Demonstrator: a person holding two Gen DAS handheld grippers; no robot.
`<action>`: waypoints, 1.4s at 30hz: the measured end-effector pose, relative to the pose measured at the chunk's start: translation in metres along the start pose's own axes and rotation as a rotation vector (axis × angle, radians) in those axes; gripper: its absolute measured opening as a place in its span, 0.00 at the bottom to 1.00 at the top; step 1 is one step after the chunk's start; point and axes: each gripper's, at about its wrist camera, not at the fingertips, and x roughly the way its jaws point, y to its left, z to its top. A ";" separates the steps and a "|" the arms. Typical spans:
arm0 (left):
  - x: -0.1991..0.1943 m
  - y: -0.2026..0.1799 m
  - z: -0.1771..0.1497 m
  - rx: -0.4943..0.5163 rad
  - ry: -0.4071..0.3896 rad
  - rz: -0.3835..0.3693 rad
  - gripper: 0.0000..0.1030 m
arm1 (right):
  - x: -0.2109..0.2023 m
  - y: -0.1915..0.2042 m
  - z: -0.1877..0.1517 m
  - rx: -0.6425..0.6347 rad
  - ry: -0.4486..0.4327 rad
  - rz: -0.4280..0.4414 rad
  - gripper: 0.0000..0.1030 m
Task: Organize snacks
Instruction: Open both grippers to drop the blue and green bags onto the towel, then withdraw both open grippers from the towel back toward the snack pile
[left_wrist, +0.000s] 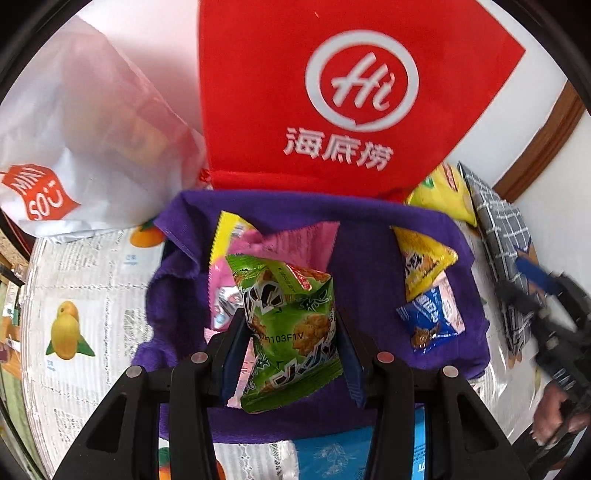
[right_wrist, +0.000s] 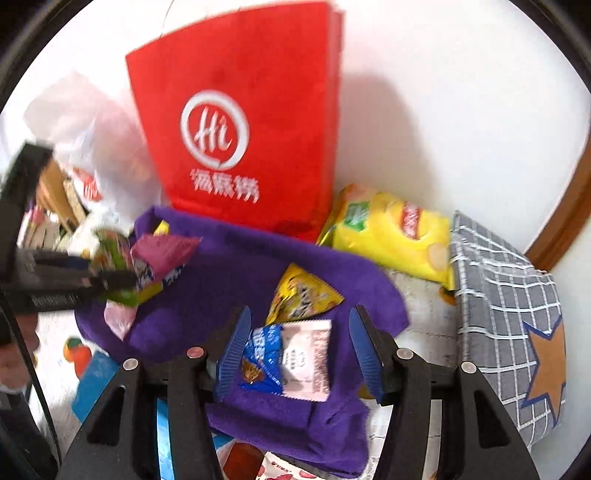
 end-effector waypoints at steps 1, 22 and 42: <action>0.002 -0.001 0.000 0.001 0.007 0.005 0.43 | -0.003 -0.004 0.001 0.013 -0.012 -0.002 0.54; 0.001 -0.011 0.002 0.012 0.002 -0.006 0.47 | -0.014 -0.016 0.004 0.096 -0.056 0.016 0.56; -0.084 -0.014 -0.004 0.028 -0.214 -0.063 0.61 | -0.061 0.003 -0.013 0.077 -0.123 -0.062 0.68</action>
